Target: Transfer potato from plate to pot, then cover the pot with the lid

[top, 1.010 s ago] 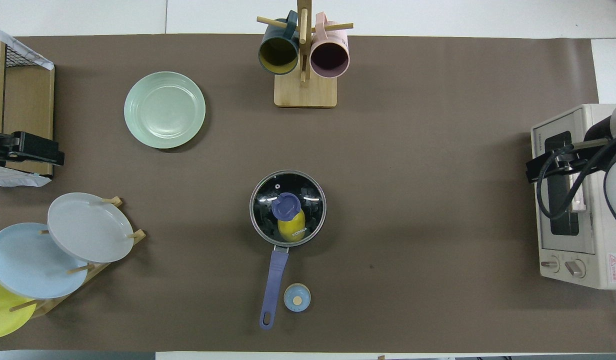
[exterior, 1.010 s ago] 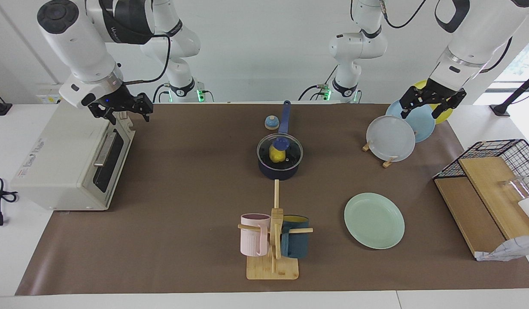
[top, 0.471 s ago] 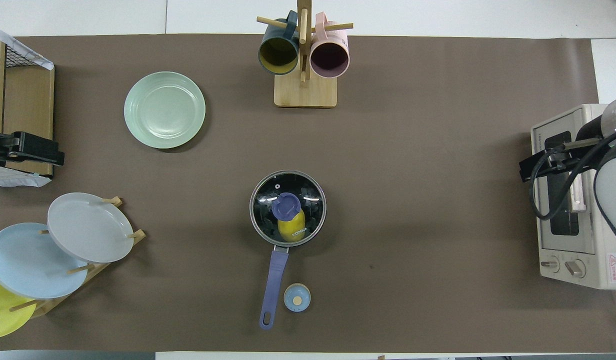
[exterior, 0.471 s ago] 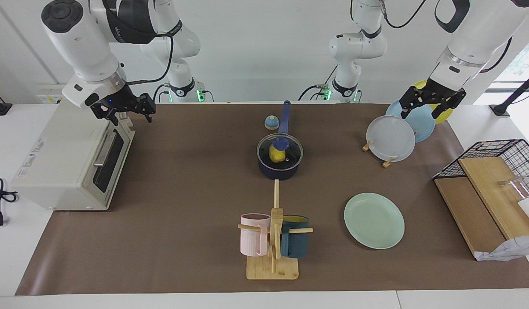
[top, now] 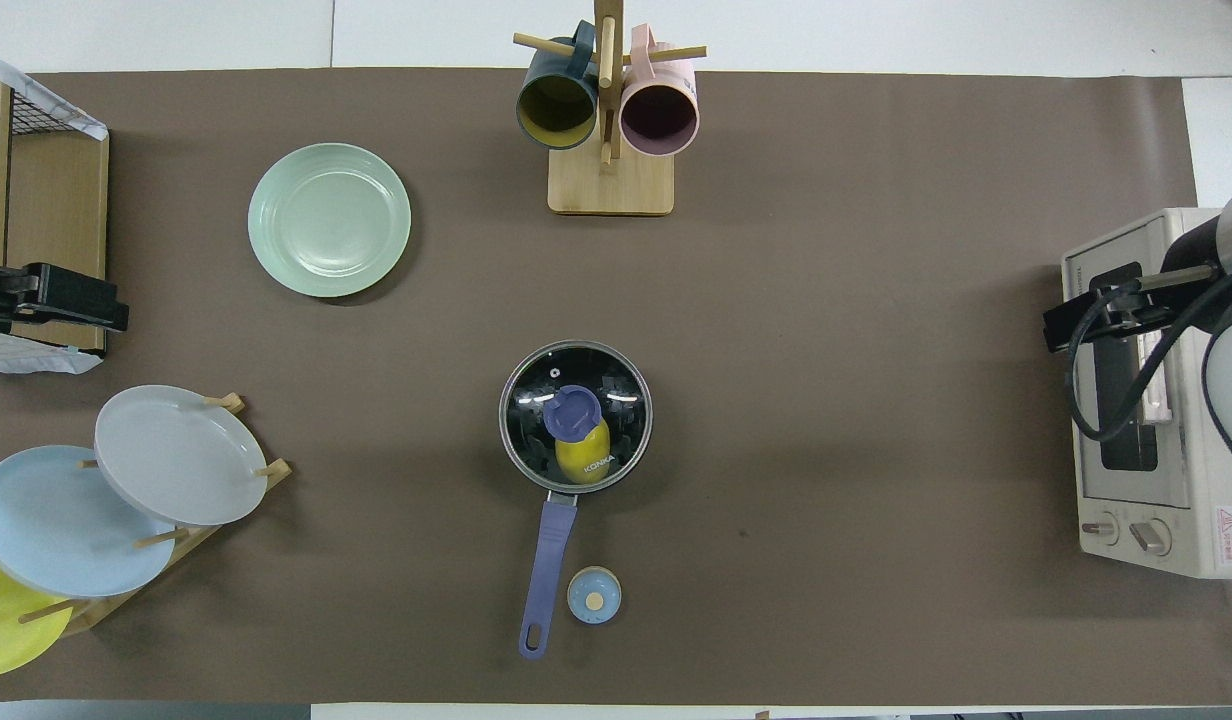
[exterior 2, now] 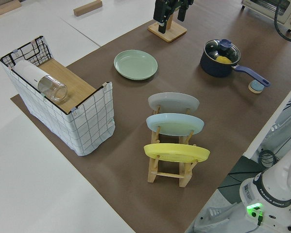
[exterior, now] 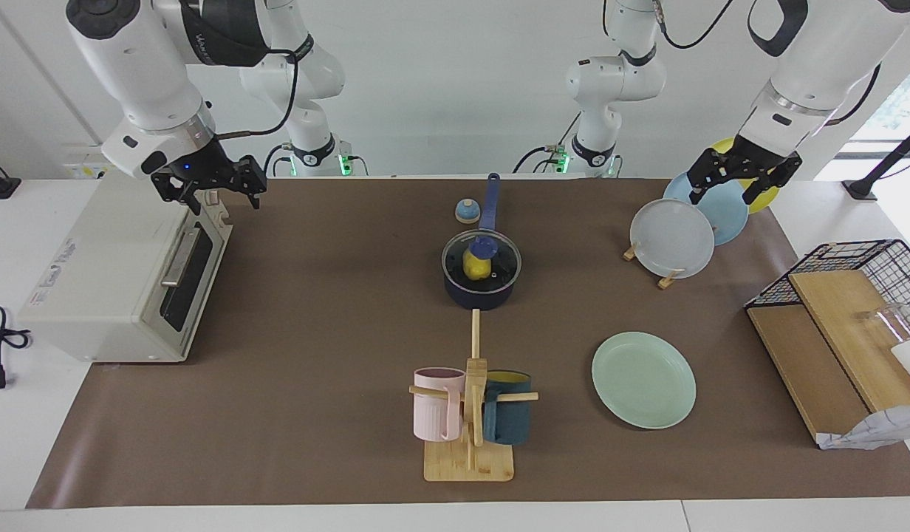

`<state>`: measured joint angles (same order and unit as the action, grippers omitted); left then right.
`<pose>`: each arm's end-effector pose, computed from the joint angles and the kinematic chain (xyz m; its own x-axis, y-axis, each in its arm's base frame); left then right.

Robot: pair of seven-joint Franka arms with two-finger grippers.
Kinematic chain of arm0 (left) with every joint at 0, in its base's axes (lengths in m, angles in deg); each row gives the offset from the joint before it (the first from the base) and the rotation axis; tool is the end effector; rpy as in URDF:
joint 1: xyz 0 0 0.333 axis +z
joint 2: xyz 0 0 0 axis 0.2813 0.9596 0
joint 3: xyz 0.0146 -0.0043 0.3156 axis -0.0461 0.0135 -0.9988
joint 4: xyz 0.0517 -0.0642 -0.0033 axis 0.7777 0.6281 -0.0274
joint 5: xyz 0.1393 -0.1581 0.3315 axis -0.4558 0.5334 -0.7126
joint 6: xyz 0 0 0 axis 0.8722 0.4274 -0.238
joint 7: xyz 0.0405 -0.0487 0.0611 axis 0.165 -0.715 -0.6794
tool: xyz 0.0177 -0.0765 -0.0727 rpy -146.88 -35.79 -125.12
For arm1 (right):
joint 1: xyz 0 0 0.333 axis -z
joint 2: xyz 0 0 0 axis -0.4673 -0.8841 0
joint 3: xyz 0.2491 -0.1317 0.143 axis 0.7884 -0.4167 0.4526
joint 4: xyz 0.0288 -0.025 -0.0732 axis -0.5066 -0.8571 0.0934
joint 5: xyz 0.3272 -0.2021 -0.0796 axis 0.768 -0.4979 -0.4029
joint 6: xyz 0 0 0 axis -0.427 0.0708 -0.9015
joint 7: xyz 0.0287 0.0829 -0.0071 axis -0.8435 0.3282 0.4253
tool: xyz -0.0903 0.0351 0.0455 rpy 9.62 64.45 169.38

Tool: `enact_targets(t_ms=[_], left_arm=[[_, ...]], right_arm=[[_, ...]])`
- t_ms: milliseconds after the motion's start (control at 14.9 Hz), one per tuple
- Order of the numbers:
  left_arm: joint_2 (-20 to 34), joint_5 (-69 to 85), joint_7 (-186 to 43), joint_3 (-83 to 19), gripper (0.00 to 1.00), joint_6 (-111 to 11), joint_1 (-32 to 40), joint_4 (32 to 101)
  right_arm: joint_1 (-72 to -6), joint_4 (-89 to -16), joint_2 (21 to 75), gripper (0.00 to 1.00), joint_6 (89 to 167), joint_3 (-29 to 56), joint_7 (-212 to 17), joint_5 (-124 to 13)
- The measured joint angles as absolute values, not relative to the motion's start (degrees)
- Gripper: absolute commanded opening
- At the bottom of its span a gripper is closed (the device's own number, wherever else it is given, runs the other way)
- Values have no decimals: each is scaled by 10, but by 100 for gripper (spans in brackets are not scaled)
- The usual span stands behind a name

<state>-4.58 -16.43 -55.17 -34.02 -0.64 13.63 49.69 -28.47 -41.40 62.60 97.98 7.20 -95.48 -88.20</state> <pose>0.5415 -0.0351 0.6244 0.9969 -0.0764 -0.0185 -0.0760 -0.9969 0.0201 0.5499 0.0127 0.5970 0.9859 0.1337 -0.1003 0.1373 -0.9901 0.0295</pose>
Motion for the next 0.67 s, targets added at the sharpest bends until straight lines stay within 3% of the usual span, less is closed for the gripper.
enact_targets(t_ms=[673], left_arm=[[-46, -164, -552, -340, 100, -6, 136, 497]], right_arm=[[-284, -413, 626, 100, 984, 71, -949, -880]])
